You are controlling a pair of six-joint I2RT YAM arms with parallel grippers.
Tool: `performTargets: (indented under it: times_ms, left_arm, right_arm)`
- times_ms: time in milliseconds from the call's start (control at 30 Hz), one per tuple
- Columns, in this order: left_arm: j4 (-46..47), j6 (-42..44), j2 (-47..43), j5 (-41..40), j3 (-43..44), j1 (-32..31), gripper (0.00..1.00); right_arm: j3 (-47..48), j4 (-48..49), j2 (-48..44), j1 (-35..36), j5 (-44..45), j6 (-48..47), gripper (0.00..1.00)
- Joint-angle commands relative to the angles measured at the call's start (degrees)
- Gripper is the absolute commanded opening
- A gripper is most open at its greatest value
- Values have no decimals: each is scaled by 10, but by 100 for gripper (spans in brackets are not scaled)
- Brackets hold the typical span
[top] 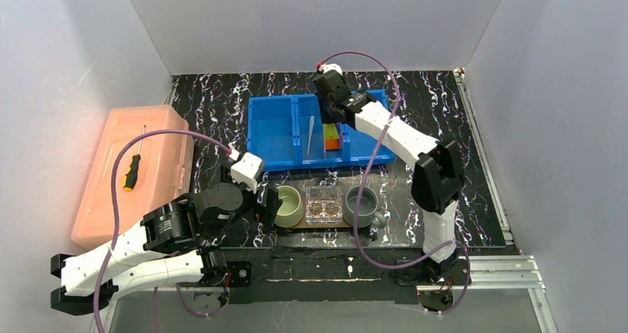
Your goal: Prepare toiletry sets of a toothbrush and toothpaste on the tray
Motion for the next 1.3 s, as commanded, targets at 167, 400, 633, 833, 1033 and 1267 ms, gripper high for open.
performTargets:
  times_ms: [167, 400, 633, 833, 1033, 1267]
  left_arm:
    - [12, -16, 16, -6, 16, 3, 98]
    - [8, -79, 23, 43, 45, 4, 98]
    - [16, -123, 38, 114, 74, 4, 98]
    - [22, -158, 55, 167, 85, 26, 98]
    - [29, -208, 62, 286, 79, 126, 98]
    - [79, -253, 60, 433, 44, 234, 98]
  right_arm:
    - [-100, 19, -187, 27, -59, -65, 25]
    - [-174, 9, -298, 58, -144, -110, 25]
    - [-214, -29, -364, 123, -149, -173, 25]
    - [-251, -39, -404, 209, -100, -216, 25]
    - [-284, -19, -450, 248, -96, -231, 25]
    - [-326, 12, -482, 283, -119, -252, 28]
